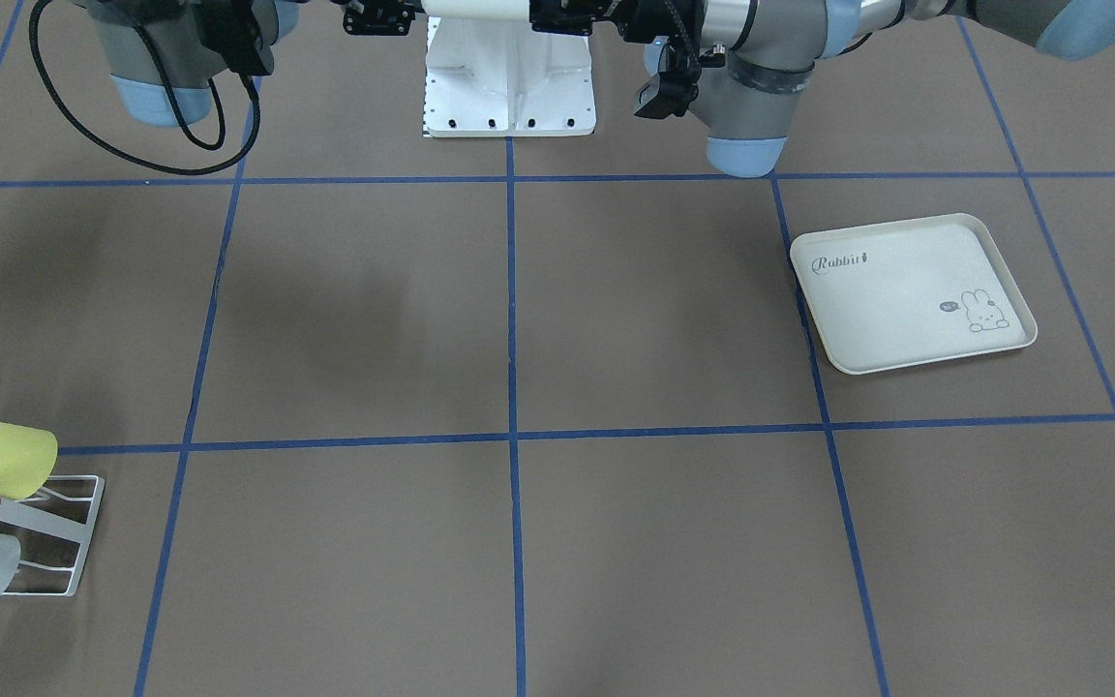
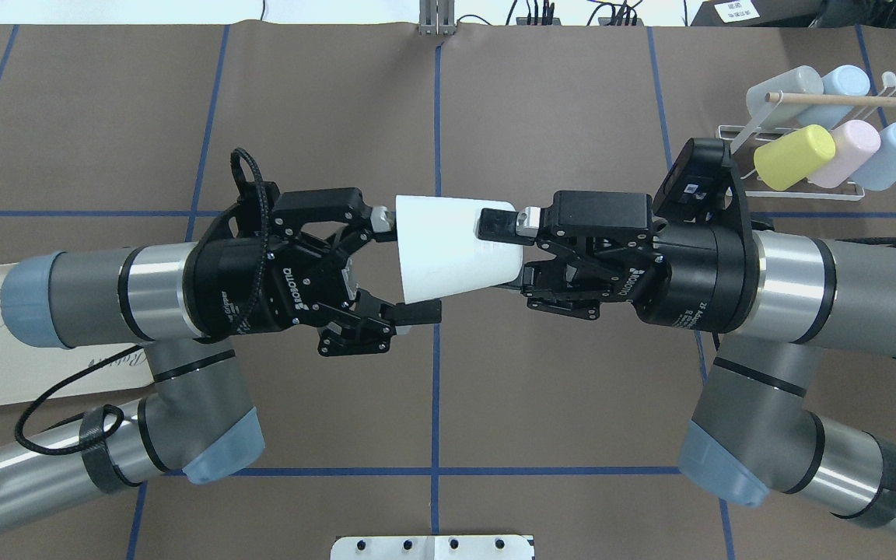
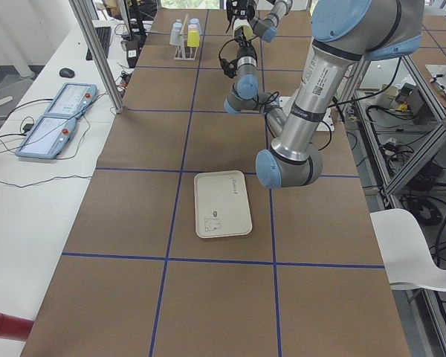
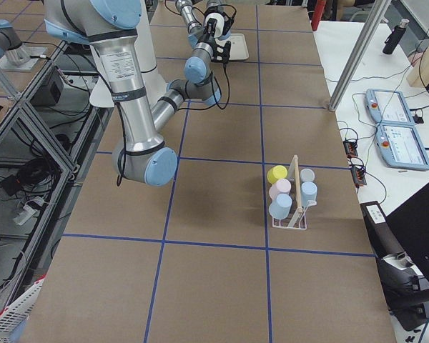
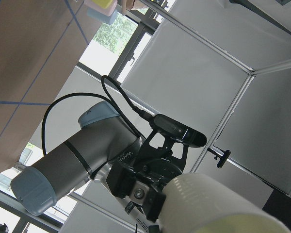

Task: Transfer IKEA cup to right arm and place on rack

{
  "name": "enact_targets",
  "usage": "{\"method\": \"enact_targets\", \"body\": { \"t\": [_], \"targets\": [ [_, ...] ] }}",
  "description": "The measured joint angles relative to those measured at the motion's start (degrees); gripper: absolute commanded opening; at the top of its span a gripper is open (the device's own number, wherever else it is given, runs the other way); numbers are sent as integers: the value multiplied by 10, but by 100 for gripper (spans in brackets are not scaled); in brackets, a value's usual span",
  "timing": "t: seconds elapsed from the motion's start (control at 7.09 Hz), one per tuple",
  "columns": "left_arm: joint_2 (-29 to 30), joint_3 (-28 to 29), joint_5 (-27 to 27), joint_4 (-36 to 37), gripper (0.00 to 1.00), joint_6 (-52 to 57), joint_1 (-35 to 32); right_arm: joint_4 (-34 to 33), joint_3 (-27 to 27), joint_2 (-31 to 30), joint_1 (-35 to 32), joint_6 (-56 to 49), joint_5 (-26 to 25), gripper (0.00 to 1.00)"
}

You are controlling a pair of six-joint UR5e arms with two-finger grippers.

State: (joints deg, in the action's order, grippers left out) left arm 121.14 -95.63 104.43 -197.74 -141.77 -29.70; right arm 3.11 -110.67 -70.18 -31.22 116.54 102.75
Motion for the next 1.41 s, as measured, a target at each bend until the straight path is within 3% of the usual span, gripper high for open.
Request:
{"method": "enact_targets", "body": {
  "t": [0.42,0.71,0.99,1.41],
  "targets": [
    [-68,10,6,18,100,79,-54,-3,36,-29,-63,-2,-9,22],
    [-81,13,28,70,100,111,-100,-5,85,-43,-109,-12,-8,23],
    [-97,21,142,148,100,197,-193,-10,151,-45,-186,-52,34,23],
    [-153,35,188,235,100,420,-259,-92,196,-45,-282,-201,121,23]
  ]
}}
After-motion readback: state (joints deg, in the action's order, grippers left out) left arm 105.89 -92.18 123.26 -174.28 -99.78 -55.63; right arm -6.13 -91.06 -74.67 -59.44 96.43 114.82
